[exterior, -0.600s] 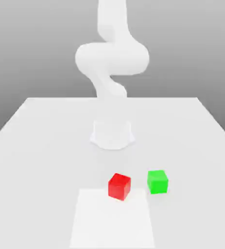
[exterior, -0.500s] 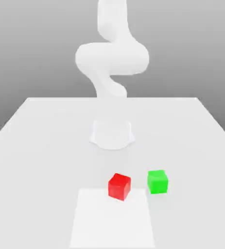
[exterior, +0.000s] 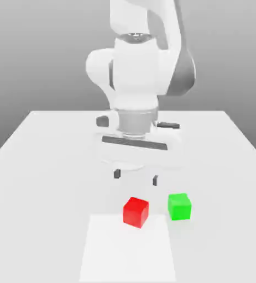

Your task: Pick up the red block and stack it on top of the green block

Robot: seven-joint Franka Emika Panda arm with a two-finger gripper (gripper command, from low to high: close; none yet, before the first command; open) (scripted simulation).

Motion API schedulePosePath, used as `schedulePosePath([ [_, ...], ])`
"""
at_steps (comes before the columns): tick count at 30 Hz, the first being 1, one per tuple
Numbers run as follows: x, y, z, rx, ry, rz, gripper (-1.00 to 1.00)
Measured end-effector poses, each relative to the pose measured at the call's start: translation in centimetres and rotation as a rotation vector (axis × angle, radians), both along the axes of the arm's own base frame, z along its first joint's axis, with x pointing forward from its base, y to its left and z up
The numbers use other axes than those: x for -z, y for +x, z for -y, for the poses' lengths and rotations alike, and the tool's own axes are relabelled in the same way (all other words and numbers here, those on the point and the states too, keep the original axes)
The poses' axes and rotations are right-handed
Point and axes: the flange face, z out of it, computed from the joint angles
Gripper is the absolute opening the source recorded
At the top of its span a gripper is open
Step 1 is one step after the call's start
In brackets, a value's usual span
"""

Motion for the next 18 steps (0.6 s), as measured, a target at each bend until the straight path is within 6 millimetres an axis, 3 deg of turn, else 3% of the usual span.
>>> schedulePosePath([
  [7,6.1,-1.0,-0.1,0.015,0.0,-0.028,0.0],
  [8,6.6,-1.2,-0.1,0.015,-0.001,-0.029,-1.0],
  [14,6.9,-1.2,-0.1,0.016,-0.001,-0.028,-1.0],
  [18,5.0,-0.9,-0.1,0.014,0.0,-0.026,-1.0],
])
